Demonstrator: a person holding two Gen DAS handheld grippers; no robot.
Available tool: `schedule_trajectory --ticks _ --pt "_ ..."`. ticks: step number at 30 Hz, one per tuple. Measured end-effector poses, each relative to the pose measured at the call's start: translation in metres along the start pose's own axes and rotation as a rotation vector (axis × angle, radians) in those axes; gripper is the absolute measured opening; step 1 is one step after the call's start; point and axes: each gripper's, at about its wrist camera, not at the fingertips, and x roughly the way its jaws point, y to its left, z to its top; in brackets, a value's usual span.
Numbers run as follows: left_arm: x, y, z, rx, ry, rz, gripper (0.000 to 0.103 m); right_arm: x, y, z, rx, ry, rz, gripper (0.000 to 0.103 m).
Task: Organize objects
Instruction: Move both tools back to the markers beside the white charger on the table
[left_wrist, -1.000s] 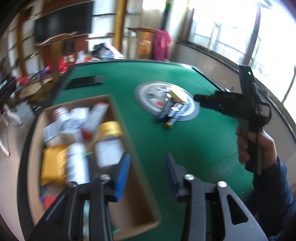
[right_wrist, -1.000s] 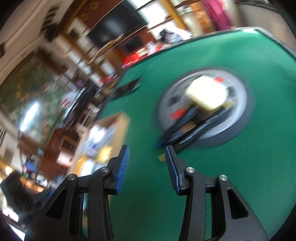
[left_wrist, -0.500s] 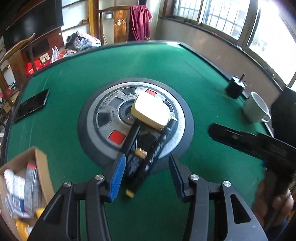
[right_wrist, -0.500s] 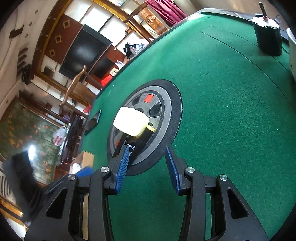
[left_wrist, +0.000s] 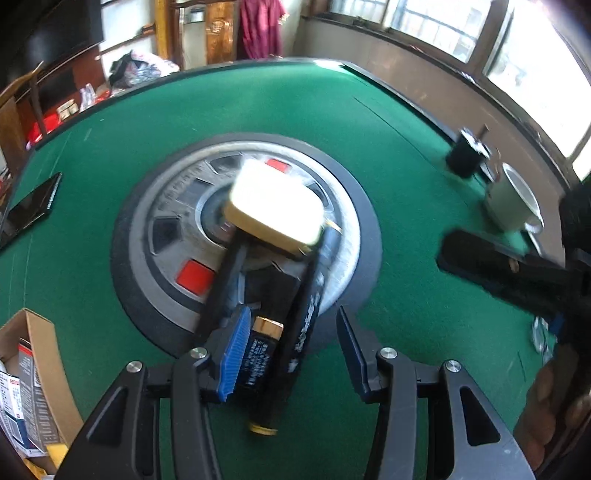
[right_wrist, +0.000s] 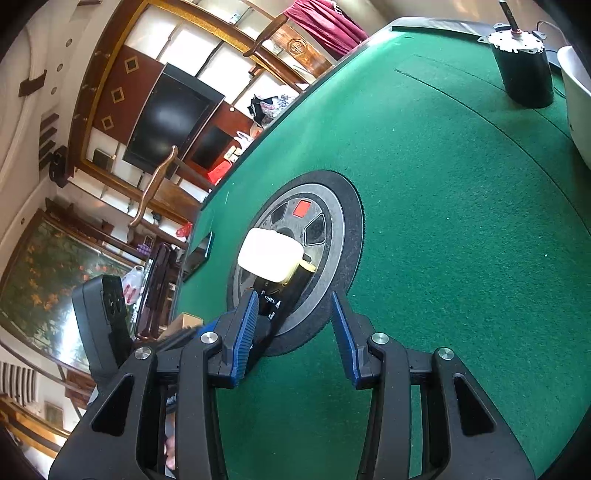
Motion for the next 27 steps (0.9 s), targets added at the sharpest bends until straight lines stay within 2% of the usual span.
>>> schedule_trajectory --ticks 3,6,9,11,13,16,18,22,27 --pt "0.003 -0.01 -0.01 0.005 0.023 -0.052 0.049 0.0 -0.002 0.001 0.002 0.0 -0.002 0.04" --pt "0.003 -0.016 -0.016 -0.004 0.011 -0.048 0.048 -0.001 -0.003 0.001 0.002 -0.004 -0.009 0.04" --pt "-0.001 -0.008 -0.015 -0.072 -0.023 -0.056 0.047 -0.002 -0.003 0.0 -0.003 -0.003 -0.026 0.04" --pt "0.0 0.0 -0.013 -0.121 -0.023 -0.077 0.039 -0.001 -0.002 -0.001 -0.009 0.001 -0.039 0.04" --pt "0.0 0.006 -0.012 -0.152 -0.018 -0.101 0.039 -0.001 -0.002 -0.001 -0.009 0.006 -0.049 0.04" --pt "0.0 0.005 -0.012 -0.14 -0.029 -0.038 0.034 0.0 -0.002 -0.002 -0.013 0.01 -0.057 0.04" --pt "0.002 0.006 -0.016 -0.136 -0.021 0.006 0.021 0.0 -0.001 -0.002 -0.021 0.011 -0.063 0.04" --pt "-0.004 0.006 -0.033 -0.134 -0.027 0.152 0.02 0.004 0.003 -0.006 -0.049 0.024 -0.095 0.04" --pt "-0.013 0.013 -0.061 -0.203 -0.08 0.251 0.02 0.02 0.017 -0.018 -0.141 0.081 -0.186 0.04"
